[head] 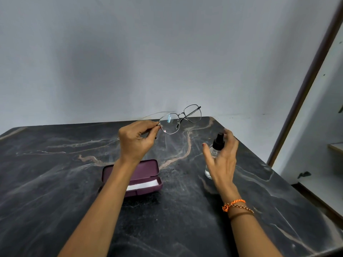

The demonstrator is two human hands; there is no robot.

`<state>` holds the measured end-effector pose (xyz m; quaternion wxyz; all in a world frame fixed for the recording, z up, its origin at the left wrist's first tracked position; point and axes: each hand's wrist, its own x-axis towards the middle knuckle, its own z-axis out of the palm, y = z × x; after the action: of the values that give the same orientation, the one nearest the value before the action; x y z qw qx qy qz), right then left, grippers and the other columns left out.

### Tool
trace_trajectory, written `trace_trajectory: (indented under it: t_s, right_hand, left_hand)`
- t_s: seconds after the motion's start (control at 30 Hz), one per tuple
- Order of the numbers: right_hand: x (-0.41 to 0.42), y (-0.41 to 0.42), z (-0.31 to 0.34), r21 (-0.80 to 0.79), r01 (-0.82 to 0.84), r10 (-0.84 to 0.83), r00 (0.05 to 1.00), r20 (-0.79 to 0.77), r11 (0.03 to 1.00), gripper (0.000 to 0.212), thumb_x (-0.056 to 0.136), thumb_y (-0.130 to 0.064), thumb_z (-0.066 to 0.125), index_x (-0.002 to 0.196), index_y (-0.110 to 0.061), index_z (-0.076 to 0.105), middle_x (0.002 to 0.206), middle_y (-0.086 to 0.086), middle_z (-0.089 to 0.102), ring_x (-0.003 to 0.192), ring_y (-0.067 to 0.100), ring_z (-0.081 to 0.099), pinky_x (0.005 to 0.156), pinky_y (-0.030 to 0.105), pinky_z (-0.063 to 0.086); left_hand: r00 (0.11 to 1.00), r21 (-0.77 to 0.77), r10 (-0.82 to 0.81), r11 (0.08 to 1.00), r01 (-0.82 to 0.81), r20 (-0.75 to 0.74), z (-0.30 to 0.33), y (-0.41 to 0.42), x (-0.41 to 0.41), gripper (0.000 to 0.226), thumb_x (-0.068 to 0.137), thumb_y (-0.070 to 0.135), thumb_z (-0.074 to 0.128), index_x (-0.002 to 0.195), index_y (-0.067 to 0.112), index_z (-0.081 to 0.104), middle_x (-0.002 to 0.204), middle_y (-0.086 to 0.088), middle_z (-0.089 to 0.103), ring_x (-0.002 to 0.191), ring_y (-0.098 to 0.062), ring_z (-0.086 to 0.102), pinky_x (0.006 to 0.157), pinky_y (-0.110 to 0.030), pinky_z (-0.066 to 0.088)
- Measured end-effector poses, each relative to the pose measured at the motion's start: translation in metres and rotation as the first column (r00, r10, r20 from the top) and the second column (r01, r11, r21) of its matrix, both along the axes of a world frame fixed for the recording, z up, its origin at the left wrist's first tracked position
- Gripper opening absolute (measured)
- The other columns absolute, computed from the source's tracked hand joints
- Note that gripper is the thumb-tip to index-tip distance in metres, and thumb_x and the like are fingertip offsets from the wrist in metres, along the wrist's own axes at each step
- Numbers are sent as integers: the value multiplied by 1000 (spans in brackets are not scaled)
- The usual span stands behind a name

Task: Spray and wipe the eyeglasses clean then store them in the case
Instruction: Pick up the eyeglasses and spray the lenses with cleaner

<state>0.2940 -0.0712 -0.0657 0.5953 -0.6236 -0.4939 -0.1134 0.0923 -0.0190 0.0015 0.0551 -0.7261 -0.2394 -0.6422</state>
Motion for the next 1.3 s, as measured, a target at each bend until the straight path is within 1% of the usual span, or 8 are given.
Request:
trace_trajectory:
  t_s: [0.17,0.3,0.47,0.57,0.77,0.9,1.1,1.3]
  right_hand:
    - [-5,4,-9,45,8,-9,999,33,999,68,78,-20,68,132,-31,28,110,9,55,81,0,42,62,24,39]
    - [-5,7,-9,62,-42,36,996,84,997,65,75,-5,66,133,-19,39,95,14,62,73,22,57,64,26,45]
    - [-18,9,10,201,-169,146,981,124,965,60,73,-7,63,125,-23,38,82,0,58,66,8,50,65,13,42]
    - [-34,4,23,261,-254,222,964,147,931,55,74,-14,59,125,-22,41,88,-5,56,71,0,50,69,7,44]
    - [-47,-4,33,192,-348,302,924,233,917,54,73,-14,60,124,-18,44,113,-5,59,92,1,59,82,7,47]
    - [-50,-6,36,173,-332,287,927,241,927,55,71,-8,63,122,-17,45,110,4,65,92,3,60,82,6,46]
    - [-46,-8,37,156,-290,247,937,246,944,57,69,-4,67,119,-22,45,97,-12,57,79,0,57,72,7,46]
    - [-47,-7,37,152,-254,208,941,266,955,58,70,-6,65,123,-18,44,102,2,67,78,3,59,72,11,47]
  left_hand:
    - [999,-13,-4,1000,5,41,0,8,7,6,64,-9,75,68,-7,71,65,-17,70,63,-7,61,64,-4,47]
    - [1000,0,-2,1000,2,25,-2,10,8,7,63,-10,76,68,-8,71,64,-18,70,61,-11,61,64,-4,47]
    - [1000,27,4,1000,-4,-6,-9,14,3,6,64,-7,75,68,-8,71,65,-18,71,65,-13,63,61,-13,51]
    - [1000,46,-11,999,12,-28,-10,14,3,5,64,-7,75,68,-8,71,65,-18,71,65,-14,63,57,-22,52]
    - [999,95,-18,995,23,-48,-11,14,5,4,64,-7,74,67,-7,72,66,-16,71,62,-21,68,57,-27,53]
    - [998,115,-26,993,32,-54,-9,12,7,4,64,-7,74,67,-7,72,66,-16,71,61,-21,69,57,-27,52]
    - [999,117,-30,993,35,-46,-8,11,8,5,63,-8,75,66,-8,72,65,-17,71,61,-22,69,57,-26,52]
    - [998,115,-25,993,31,-54,-8,11,7,5,63,-8,74,66,-8,71,65,-17,71,60,-23,69,57,-27,53]
